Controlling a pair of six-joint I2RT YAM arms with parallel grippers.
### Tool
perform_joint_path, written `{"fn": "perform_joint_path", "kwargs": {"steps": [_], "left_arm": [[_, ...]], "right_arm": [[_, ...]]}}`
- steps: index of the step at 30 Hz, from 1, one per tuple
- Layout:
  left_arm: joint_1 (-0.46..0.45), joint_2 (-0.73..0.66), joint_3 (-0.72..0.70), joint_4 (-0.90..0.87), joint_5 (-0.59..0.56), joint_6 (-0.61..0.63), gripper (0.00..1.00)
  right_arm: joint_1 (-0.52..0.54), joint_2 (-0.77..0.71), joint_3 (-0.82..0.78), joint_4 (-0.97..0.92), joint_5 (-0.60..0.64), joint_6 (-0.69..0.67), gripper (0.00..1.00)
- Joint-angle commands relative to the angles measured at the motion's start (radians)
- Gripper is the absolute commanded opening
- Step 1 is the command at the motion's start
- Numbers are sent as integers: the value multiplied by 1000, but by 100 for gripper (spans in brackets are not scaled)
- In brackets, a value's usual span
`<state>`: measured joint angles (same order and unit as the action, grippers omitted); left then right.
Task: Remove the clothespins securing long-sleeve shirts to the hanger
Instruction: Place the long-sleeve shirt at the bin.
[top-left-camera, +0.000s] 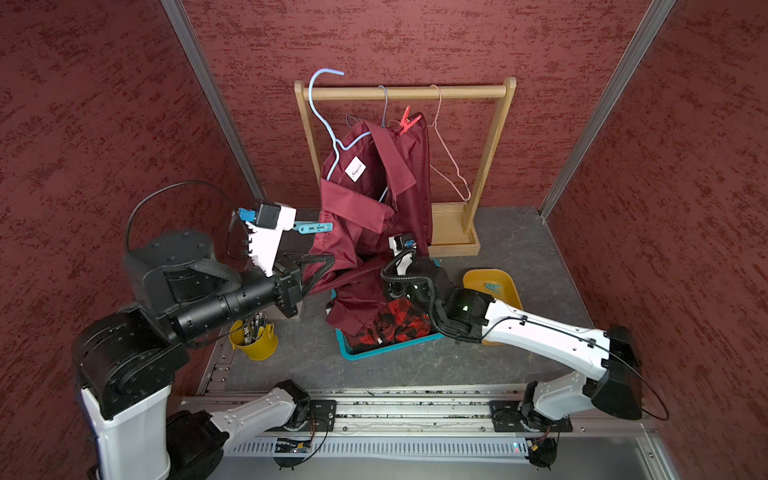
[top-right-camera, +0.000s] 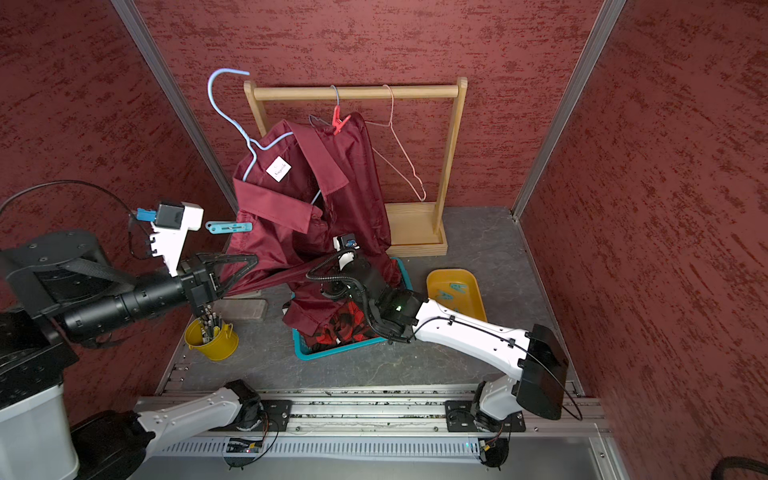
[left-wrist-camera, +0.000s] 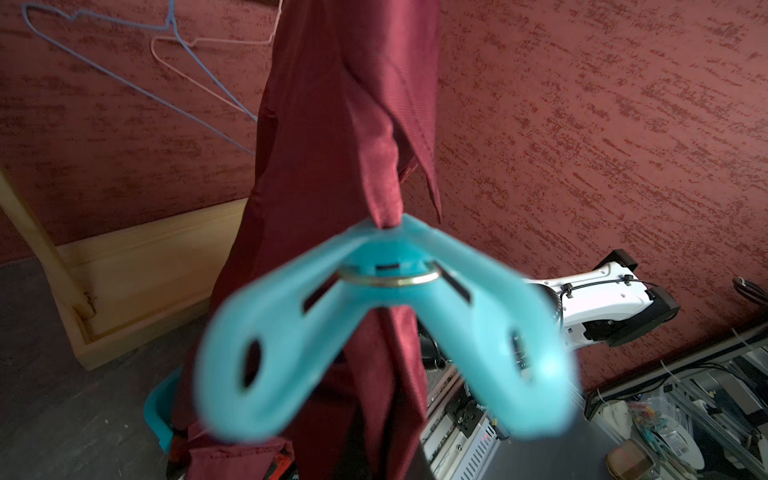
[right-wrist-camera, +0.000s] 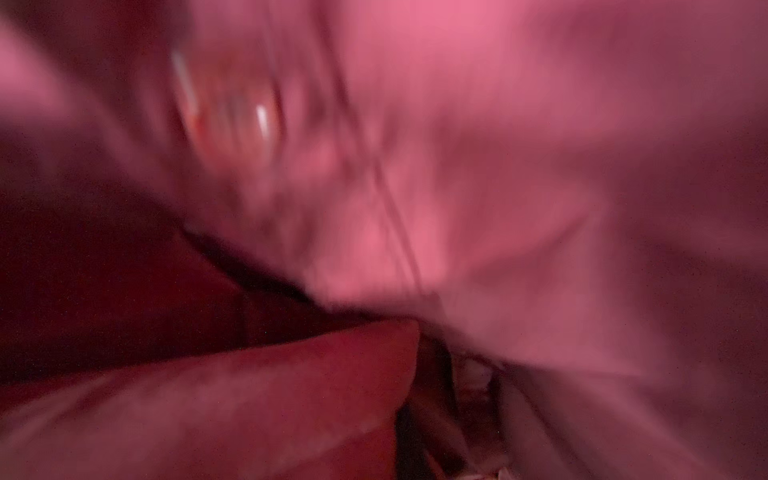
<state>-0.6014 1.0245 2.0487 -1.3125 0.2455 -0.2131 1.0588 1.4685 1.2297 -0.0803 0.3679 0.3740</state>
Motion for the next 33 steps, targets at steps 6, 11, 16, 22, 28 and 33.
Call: {"fn": "perform_joint_path", "kwargs": {"steps": [6, 11, 16, 22, 28, 33], "left_arm": [[-6, -109, -91, 68, 37, -46, 0], [-5, -126, -122, 35, 32, -35, 0], [-5, -129, -135, 33, 18, -32, 0], [-5, -135, -185, 63, -14, -39, 0], [-5, -138, -231, 108, -13, -38, 0], [-6, -152, -282, 121, -8, -39, 0]], "right_arm": [[-33, -45, -147, 30, 3, 142, 23], [-56, -138, -209, 11, -113, 118, 77], [-68, -233, -233, -70, -184, 102, 99], [-72, -292, -263, -154, -295, 95, 99], [-84, -285, -326, -142, -327, 134, 99], [-124, -323, -353, -99, -343, 183, 99]]}}
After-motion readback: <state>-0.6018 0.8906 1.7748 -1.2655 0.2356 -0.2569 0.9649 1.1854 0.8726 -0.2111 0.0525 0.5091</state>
